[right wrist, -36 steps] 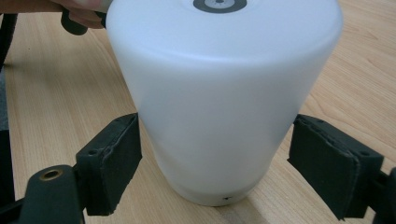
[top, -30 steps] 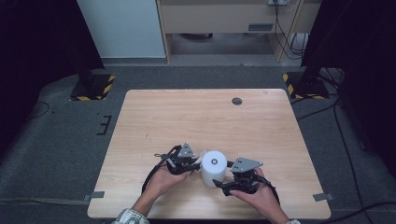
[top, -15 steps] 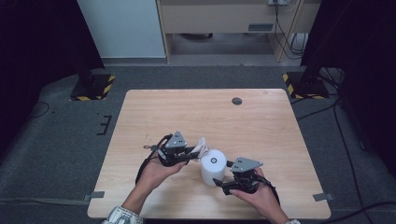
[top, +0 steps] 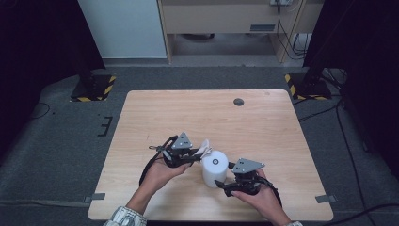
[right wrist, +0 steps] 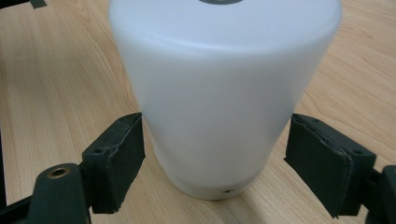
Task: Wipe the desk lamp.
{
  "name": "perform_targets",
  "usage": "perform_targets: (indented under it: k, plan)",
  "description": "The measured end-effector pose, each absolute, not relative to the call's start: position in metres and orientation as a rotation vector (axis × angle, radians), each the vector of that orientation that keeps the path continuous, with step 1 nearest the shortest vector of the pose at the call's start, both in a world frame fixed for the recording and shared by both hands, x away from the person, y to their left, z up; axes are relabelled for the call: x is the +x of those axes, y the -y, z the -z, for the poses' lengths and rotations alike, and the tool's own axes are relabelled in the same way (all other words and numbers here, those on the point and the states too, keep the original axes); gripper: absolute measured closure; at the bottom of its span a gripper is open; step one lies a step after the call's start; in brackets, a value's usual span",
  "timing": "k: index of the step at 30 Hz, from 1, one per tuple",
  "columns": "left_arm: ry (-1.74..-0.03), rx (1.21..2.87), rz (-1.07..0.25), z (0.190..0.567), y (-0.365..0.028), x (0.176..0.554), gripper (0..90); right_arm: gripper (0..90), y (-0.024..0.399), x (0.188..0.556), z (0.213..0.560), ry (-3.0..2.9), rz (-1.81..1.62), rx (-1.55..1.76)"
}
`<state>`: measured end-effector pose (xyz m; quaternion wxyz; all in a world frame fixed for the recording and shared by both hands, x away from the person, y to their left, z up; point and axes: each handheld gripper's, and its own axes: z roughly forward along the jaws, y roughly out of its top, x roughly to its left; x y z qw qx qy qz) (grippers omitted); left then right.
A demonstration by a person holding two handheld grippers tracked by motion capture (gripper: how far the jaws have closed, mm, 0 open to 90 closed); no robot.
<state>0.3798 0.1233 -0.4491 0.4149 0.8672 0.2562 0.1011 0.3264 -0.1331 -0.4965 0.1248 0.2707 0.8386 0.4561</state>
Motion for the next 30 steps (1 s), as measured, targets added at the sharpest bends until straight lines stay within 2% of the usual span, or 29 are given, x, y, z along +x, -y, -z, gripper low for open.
perform_targets:
  k: [18,24,30]
  plan:
    - [-0.675,2.277,-0.234,0.490,-0.114,0.385,74.5,19.0,0.133,0.327,0.497,-2.445,-1.324,0.796]
    - [-0.667,2.232,-0.241,0.474,-0.119,0.384,74.4,19.0,0.133,0.327,0.497,-2.444,-1.326,0.796]
    - [-0.632,2.166,-0.278,0.439,-0.125,0.380,74.3,19.0,0.133,0.327,0.497,-2.443,-1.326,0.799]
